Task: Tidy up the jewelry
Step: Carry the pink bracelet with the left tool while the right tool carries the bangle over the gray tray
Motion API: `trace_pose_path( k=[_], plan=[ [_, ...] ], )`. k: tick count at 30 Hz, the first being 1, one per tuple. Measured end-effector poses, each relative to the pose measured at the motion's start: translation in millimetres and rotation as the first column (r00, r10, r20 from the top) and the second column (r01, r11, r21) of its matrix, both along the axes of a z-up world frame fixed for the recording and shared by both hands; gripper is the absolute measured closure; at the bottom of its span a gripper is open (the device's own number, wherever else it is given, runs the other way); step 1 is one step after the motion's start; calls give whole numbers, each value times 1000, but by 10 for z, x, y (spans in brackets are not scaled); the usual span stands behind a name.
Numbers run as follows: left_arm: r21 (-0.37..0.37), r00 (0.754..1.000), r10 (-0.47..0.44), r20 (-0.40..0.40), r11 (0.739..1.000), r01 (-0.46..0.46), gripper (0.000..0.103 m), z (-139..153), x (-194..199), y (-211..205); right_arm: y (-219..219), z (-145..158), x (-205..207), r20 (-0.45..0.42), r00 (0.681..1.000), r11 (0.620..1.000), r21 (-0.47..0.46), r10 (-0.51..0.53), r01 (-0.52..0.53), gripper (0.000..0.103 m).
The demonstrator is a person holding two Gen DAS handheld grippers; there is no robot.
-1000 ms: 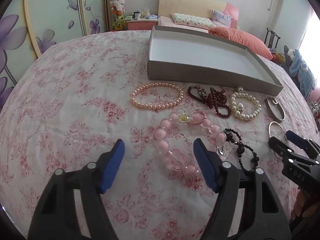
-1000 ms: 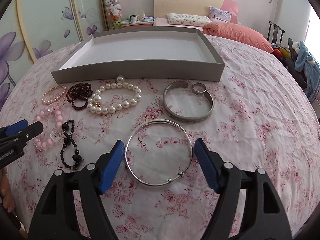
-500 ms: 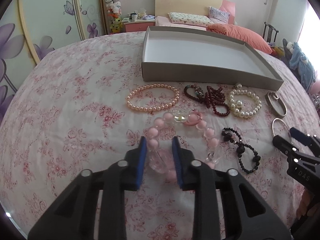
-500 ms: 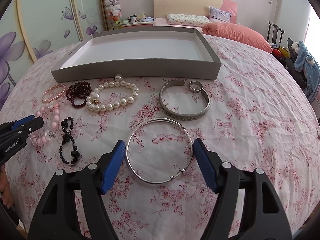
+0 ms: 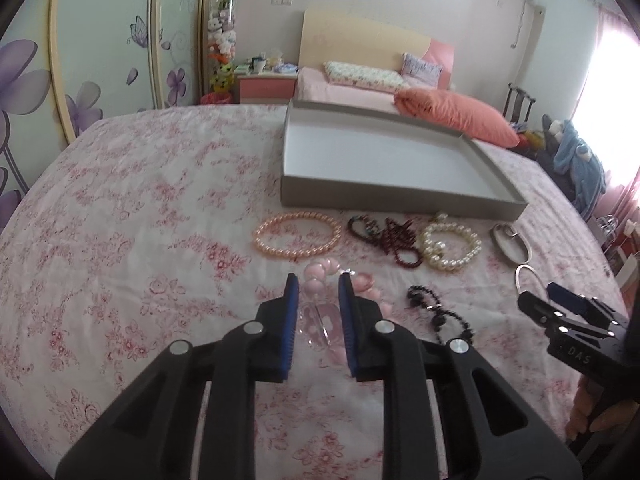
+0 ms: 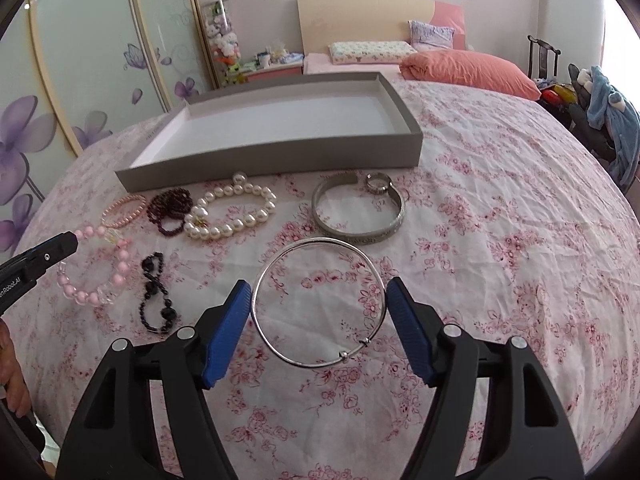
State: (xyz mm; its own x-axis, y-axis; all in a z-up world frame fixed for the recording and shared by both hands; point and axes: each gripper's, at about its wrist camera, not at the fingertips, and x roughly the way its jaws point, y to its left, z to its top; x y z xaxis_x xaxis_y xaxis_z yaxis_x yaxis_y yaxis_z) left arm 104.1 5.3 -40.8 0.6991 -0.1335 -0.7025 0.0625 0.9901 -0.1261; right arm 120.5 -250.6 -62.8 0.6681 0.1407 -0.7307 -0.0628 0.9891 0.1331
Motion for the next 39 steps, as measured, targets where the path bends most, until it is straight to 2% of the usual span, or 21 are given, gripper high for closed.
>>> trace_pose_path(
  k=[10,22,32,39],
  plan=[
    [-10,994,-34,102,999,36,83,256,-153,-95,8,132,-93,85,996,1000,16,2,-3,33],
    [21,987,-31,157,999,28,83,383,-211,-211,47,287,-142,164,987,1000,14,-4,2,33],
    [38,982,-28,188,999,21,83,474,-179,-275,24,431,-129,232,973,1000,4,-15,15,33],
    [64,970,-40,240,998,25,83,701,-1,-363,-25,655,50,307,951,999,-17,-22,28,33]
  ],
)
